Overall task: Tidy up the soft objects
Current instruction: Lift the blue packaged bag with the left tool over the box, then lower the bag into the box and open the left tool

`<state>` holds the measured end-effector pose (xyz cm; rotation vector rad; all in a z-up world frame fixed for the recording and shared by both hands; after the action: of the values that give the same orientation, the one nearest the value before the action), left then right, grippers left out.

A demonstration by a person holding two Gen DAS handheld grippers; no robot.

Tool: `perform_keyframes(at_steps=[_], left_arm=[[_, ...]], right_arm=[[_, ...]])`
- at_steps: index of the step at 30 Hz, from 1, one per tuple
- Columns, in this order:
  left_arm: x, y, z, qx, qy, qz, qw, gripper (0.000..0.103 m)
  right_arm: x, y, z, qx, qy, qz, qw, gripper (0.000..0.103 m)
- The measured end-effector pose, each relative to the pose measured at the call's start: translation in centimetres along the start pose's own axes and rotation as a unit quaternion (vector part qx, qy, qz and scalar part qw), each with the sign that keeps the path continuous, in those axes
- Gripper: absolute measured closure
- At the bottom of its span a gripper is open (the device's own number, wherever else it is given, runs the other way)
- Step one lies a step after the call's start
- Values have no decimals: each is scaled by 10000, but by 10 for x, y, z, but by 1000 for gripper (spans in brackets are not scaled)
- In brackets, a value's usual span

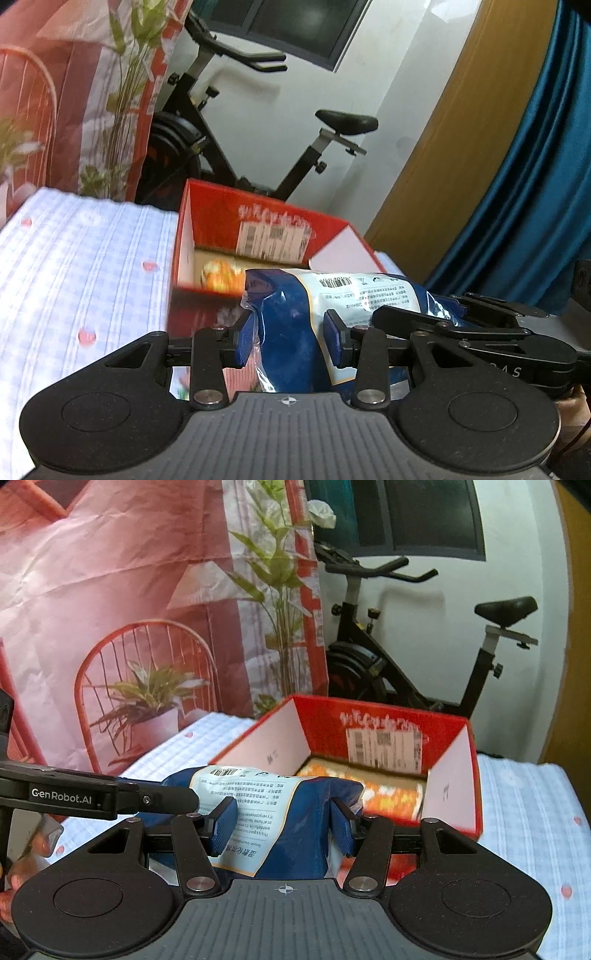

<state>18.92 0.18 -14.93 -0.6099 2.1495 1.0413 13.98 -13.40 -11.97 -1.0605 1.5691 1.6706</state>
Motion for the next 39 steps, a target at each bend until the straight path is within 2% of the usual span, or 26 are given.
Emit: perform_keyframes(at_steps=[8, 13, 17, 24, 28, 30, 31, 35, 39], left_arm=[[-61, -50, -2, -18, -161, -159, 9997, 61], [-88, -100, 12, -147, -71, 28, 9999, 61], [-98, -137, 27, -274, 124, 288, 9991, 61], [-100, -178, 43, -667, 43, 788, 9947, 61], [-97, -188, 45, -898, -64, 1100, 9898, 59], [-96, -186, 42, -963, -252, 1119, 9887, 45], [-95, -184, 41, -986, -296, 1119, 9884, 43], [-96, -175, 35, -1023, -486, 1074, 9877, 40], [-94, -156, 20, -985, -684, 938, 9883, 40]], right_arm=[[-46, -37, -37, 3, 221, -149, 9996, 52], [-66, -86, -68, -2, 301, 1, 9995, 52], [-70, -131, -93, -5, 264, 282, 9993, 53], [-66, -194, -112, 61, 199, 952, 9952, 53], [-60, -222, -115, 86, 146, 1581, 9873, 52], [-56, -232, -116, 132, 57, 1948, 9807, 52], [-54, -236, -116, 209, -10, 2066, 9782, 52], [-51, -236, -114, 508, -43, 2208, 9740, 45], [-47, -220, -113, 499, -131, 2081, 9767, 45]])
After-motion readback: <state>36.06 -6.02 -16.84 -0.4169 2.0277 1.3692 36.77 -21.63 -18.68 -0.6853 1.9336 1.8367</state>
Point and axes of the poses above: each gripper's, at about its wrist camera, not at the fingertips, and y roughly against the way its jaws point, z to its left, x to its underside, the point moved 2 cm from there along -y, roughly the way its jaws point, and after that the axes turned 9 degrees about y, right-handed, at the moved point
